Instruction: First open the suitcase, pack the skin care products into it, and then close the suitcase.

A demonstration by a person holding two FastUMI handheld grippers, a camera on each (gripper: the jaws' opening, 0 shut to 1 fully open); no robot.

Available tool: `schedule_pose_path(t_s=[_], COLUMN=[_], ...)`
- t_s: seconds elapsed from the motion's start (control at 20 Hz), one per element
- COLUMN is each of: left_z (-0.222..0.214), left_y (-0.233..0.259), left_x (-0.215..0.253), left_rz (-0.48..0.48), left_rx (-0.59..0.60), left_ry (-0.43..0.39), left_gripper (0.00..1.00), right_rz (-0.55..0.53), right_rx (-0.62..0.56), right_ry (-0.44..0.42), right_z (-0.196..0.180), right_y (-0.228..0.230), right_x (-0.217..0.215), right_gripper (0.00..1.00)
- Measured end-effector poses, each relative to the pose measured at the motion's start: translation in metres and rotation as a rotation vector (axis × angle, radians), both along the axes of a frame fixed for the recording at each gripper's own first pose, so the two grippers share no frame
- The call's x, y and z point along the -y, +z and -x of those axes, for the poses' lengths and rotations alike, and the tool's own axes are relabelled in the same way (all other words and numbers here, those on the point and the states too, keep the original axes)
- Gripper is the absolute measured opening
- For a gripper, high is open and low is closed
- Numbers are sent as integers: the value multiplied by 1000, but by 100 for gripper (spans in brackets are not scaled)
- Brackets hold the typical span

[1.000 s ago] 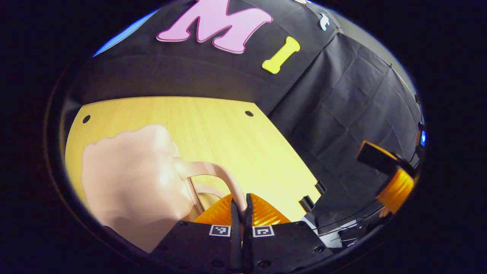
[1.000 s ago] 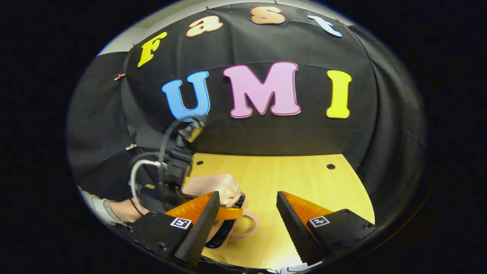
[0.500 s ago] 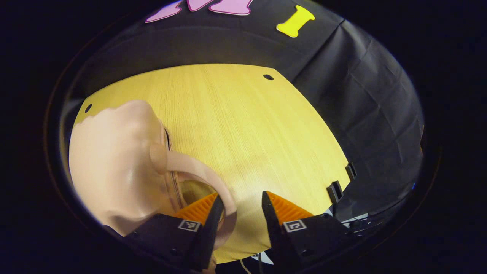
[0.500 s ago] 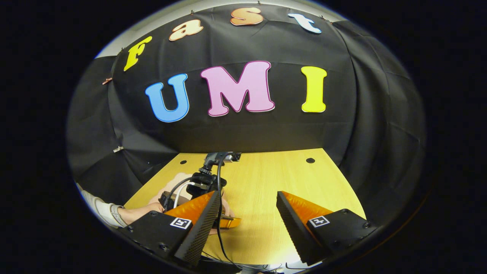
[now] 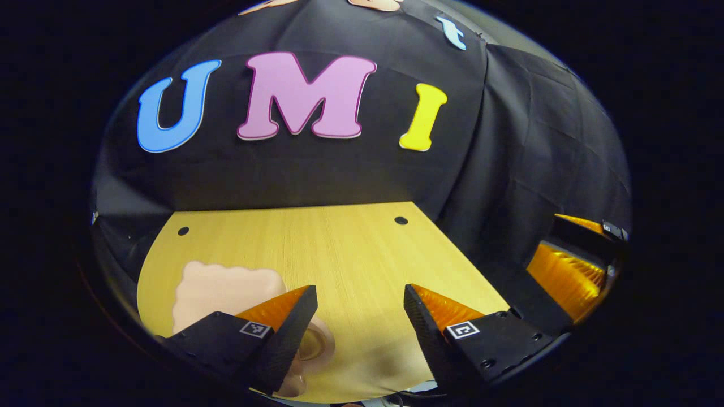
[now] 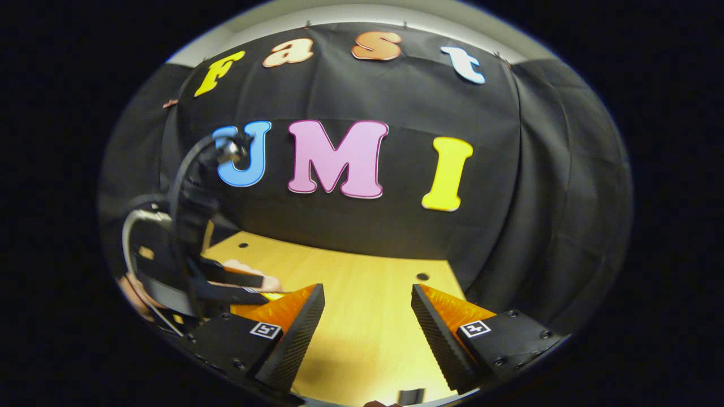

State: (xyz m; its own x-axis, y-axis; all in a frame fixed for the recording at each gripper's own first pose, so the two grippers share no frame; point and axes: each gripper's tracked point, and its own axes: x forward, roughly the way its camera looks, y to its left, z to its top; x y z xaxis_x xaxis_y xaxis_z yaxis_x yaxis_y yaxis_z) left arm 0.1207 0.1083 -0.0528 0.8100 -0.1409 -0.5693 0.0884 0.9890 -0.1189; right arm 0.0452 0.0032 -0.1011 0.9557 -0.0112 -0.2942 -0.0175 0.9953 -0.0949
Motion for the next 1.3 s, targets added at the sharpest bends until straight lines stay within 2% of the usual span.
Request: schedule_pose_path(t_s=[0.05, 0.15, 0.3, 0.45, 0.6, 0.7, 0.75, 1.0, 1.3], left_z=[3, 14, 46, 78, 97, 108, 111, 133, 149], left_y=[29, 78, 149, 169, 196, 207, 206, 218, 221], left_x=[4, -1, -7, -9, -21, -28, -27, -53, -66], left_rz=[-13, -74, -116, -75, -110, -147, -151, -102, -112], left_rx=[49, 156, 308, 335, 370, 376, 374, 389, 400], left_ry=[18, 82, 196, 285, 337, 353, 362, 407, 417], left_gripper=[93, 96, 96, 96, 96, 96, 96, 96, 96], right_rz=[26, 11, -46, -96, -131, -137, -140, -128, -131], right_rx=[61, 168, 214, 224, 247, 260, 255, 246, 254], right_ry=[6, 22, 107, 170, 195, 203, 208, 261, 279], right_z=[-1, -4, -8, -10, -3, -2, -1, 4, 7], right_y=[18, 52, 75, 87, 98, 106, 108, 118, 126], right_x=[5, 7, -12, -31, -50, -64, -72, -111, -131], right_gripper=[98, 96, 94, 96, 98, 94, 96, 96, 96])
